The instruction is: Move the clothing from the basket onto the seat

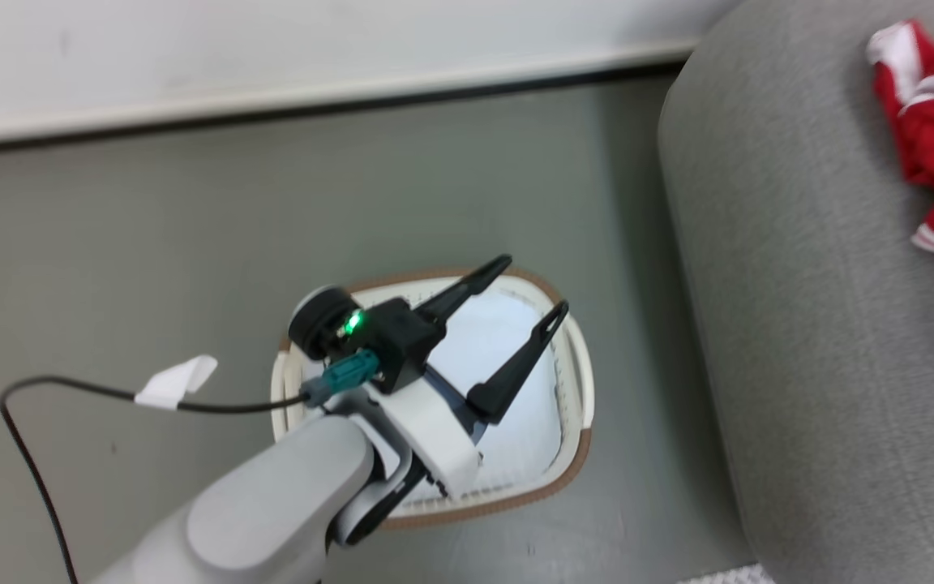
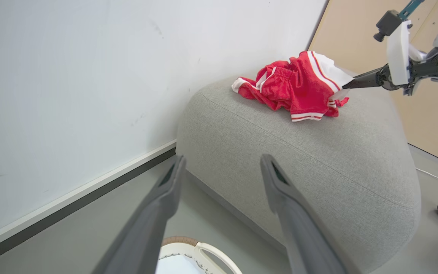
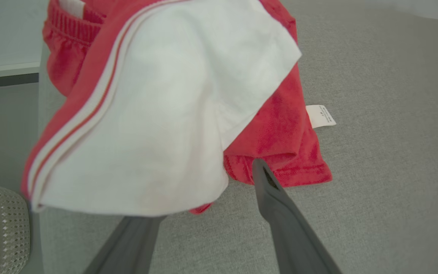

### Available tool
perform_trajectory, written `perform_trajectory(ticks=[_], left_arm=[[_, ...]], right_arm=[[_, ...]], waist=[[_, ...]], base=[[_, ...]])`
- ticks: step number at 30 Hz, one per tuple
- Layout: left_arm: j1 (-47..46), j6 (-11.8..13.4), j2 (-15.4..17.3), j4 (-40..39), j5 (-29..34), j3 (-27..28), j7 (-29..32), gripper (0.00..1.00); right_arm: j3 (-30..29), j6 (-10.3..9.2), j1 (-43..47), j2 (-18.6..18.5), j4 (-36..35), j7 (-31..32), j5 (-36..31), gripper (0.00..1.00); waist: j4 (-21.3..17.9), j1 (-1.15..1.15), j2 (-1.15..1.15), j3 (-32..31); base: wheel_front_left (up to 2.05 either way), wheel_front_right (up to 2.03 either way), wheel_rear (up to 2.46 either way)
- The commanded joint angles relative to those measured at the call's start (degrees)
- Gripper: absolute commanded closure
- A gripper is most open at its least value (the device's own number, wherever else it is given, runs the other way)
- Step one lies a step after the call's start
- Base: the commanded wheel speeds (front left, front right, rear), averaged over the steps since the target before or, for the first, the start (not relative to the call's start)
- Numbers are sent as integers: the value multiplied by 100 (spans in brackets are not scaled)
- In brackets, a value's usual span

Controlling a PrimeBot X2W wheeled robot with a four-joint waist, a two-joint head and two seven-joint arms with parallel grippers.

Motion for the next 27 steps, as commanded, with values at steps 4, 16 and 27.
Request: perform_trajectory(ticks=[4, 16, 27], left_arm=[[372, 87, 30, 80, -142, 116, -112, 0], [1350, 469, 363, -175, -455, 880, -191, 0], [2675, 1077, 545, -825, -200, 2911, -192, 0]], right_arm=[[215, -13, 253, -207, -308, 540, 169, 0], [188, -13, 941, -522, -2666, 784, 363, 0], [-308, -13, 1886, 587, -3643, -663, -54, 0]], waist=[[-130, 0, 0, -843], [127, 0, 0, -2092], [578, 0, 0, -2576]], base=[[0, 0, 0], [0, 0, 0], [0, 0, 0]])
